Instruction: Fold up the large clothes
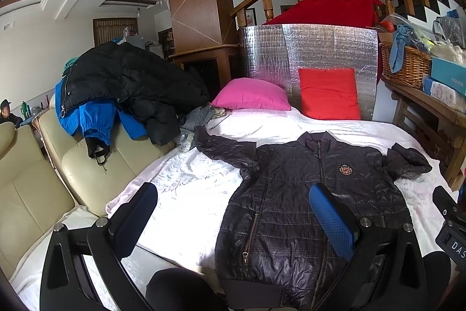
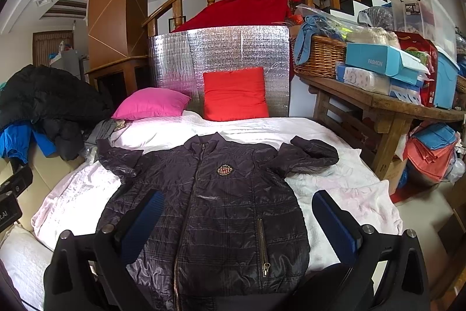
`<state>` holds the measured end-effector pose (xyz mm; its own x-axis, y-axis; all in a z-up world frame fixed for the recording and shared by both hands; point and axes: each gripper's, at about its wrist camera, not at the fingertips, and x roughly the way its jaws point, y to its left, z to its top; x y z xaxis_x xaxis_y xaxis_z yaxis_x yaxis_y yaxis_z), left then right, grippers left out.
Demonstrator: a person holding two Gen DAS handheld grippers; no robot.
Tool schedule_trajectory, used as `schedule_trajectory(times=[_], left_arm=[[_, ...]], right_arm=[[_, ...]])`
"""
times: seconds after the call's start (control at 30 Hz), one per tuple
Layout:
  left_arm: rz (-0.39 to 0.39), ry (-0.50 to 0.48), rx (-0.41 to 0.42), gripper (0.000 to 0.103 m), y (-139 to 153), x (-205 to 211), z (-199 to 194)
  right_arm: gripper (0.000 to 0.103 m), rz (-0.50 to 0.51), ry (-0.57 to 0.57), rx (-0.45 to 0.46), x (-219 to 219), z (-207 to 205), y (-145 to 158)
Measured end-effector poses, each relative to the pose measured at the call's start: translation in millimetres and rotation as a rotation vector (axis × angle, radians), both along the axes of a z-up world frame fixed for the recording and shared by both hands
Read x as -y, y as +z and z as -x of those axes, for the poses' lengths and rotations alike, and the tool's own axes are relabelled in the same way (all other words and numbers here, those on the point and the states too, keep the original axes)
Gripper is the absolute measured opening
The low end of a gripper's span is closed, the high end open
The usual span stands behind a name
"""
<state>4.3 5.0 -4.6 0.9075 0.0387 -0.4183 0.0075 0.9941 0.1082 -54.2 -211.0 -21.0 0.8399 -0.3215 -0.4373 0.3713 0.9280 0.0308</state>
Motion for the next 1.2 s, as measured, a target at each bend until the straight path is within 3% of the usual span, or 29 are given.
schedule_trajectory(times=[1.2], left_arm=[[0.006, 0.0, -0.022, 0.103, -2.3, -6.1, -1.5]], right_arm=[[0.103, 0.004, 0.004, -0.047, -4.9, -7.8, -11.0]])
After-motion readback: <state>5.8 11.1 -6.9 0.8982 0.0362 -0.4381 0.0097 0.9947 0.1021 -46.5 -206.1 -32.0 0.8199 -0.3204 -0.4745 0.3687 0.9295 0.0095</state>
